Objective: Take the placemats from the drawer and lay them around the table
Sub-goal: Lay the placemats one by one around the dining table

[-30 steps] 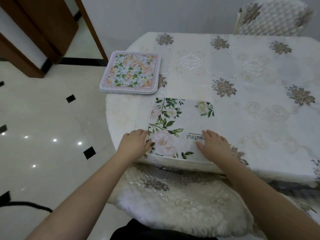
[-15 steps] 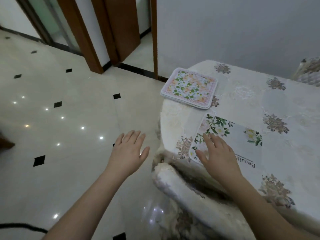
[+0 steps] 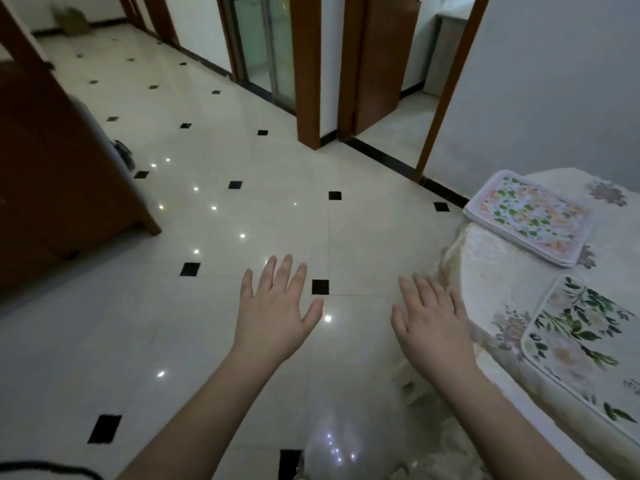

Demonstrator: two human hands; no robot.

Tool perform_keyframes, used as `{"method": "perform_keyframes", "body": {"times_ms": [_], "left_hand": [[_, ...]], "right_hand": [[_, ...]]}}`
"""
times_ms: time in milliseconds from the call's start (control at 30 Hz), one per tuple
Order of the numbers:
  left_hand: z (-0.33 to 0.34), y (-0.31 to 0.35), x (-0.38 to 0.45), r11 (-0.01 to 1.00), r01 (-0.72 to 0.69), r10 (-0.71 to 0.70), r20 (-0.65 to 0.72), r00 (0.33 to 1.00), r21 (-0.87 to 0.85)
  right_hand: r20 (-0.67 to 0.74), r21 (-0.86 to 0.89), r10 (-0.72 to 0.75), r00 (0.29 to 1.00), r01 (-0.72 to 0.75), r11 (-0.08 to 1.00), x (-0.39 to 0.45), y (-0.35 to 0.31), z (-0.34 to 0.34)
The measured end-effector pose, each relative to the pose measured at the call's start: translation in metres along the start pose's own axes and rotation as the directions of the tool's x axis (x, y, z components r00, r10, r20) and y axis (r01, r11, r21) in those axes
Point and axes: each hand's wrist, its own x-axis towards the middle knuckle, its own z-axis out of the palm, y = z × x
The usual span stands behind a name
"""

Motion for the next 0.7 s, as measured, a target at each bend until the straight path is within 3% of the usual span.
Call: {"method": "perform_keyframes", "body": {"times_ms": [267, 467, 700], "left_hand": [[-0.001, -0.032, 0.019, 0.998, -0.023, 0.022, -0.004, 1.0, -0.054], [0.007, -0.027, 0.069, 0.996, -0.027, 0.023, -0.048, 0.999, -0.083], [0.019, 0.006, 0.159, 0.999, -0.024, 0.027, 0.08, 0.996, -0.047]], "right_hand": [[0.061, -0.033, -0.141, 0.988, 0.143, 0.989, 0.026, -0.044, 0.0], [0.107, 0.041, -0.124, 0.987, 0.12, 0.992, 0.064, -0.026, 0.01], [0.163, 0.11, -0.089, 0.983, 0.072, 0.991, 0.138, 0.012, 0.025]]}}
